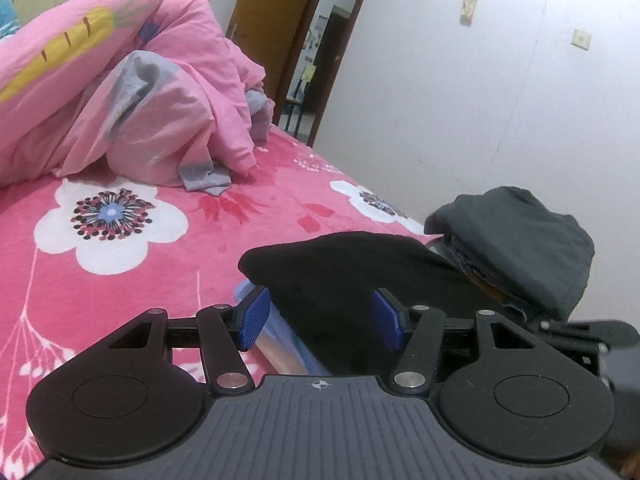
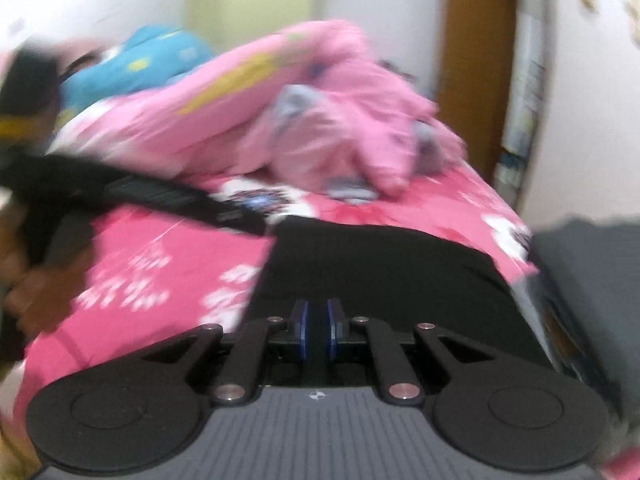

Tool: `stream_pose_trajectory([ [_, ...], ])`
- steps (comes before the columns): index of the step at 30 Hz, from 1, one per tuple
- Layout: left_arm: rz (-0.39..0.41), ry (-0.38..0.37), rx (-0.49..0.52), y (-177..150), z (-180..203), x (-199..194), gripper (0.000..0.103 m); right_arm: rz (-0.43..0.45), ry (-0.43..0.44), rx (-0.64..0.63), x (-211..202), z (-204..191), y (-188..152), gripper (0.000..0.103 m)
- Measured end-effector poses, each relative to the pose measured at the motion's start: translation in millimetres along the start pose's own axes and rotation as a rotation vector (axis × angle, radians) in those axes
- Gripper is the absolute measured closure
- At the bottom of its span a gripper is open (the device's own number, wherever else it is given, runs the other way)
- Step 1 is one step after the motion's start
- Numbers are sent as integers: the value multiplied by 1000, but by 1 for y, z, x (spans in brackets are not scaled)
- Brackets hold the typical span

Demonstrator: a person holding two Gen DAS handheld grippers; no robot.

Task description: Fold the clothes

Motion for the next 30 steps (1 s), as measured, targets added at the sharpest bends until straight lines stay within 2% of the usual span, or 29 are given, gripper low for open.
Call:
stream_pose_trajectory([
  [4, -25, -15, -4, -1, -9, -3, 46, -52, -35, 72, 12, 6, -4, 91],
  [7, -48, -33, -26, -1, -18, -3, 45, -87, 49, 134, 19, -10, -7, 91],
  [10, -62, -46, -31, 1, -26, -6, 46, -56, 103, 203, 10, -18, -6, 92],
  [17, -48, -37, -54, 5, -45, -24, 45, -29, -49, 440, 0, 25, -18, 91],
  [22, -42, 2, -44, 4, -47, -31, 45, -26, 44, 584, 8, 21, -44, 91],
  [26, -52, 17, -22, 0, -37, -31, 45, 47, 170, 587, -10, 2, -46, 90],
  [28, -56, 21, -8, -5, -31, -33, 45, 104, 175, 605, -25, 9, -46, 90],
  [30, -60, 27, 7, -12, -26, -34, 45, 168, 111, 629, -42, 24, -52, 90],
])
Point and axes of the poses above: each gripper's, at about its wrist camera, not at the fingertips, and x roughly the way its jaws point, z to its right, y to its top, the point moved 3 cm from there along x, roughly the way its jaws point, and after that the axes turned 15 degrees about -x, right-handed, at the moved point
